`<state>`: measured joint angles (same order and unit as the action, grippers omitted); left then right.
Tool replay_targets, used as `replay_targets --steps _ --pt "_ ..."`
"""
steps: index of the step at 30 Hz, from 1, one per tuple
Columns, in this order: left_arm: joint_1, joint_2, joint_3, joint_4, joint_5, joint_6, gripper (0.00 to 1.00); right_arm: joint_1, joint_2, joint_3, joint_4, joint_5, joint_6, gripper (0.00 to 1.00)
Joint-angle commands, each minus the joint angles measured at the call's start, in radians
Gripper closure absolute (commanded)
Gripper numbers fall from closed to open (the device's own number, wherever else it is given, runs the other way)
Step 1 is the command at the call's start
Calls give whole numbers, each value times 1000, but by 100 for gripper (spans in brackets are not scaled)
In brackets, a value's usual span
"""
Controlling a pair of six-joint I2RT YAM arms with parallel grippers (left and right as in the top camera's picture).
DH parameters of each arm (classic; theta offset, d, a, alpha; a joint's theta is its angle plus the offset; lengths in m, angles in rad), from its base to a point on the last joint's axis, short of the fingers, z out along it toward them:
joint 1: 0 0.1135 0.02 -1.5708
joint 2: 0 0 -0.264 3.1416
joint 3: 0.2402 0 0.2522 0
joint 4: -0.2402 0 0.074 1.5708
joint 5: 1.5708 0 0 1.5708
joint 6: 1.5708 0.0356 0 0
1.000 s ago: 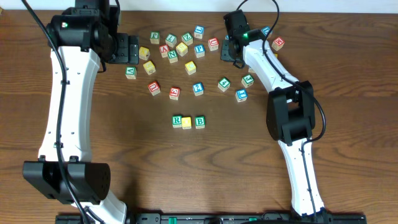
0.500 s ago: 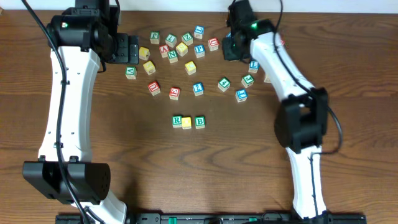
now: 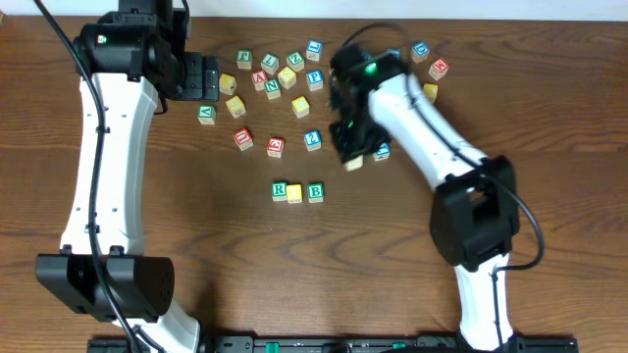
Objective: Spell out ROBOT
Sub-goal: 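Carry the yellow O block and set it right of B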
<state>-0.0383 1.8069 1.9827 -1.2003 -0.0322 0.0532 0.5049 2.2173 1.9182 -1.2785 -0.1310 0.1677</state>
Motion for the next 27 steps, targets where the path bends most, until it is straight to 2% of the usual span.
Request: replay_targets --steps 1,7,19,27 --pt "1 3 -2 -3 -5 10 2 37 2 -86 71 27 82 99" --pt "1 3 -2 -3 -5 10 2 80 2 -209 207 52 158 99" --pt "1 3 -2 -3 -5 10 2 95 2 -214 204 48 221 96" --pt "1 3 -2 -3 -5 10 2 107 2 -214 193 20 221 85"
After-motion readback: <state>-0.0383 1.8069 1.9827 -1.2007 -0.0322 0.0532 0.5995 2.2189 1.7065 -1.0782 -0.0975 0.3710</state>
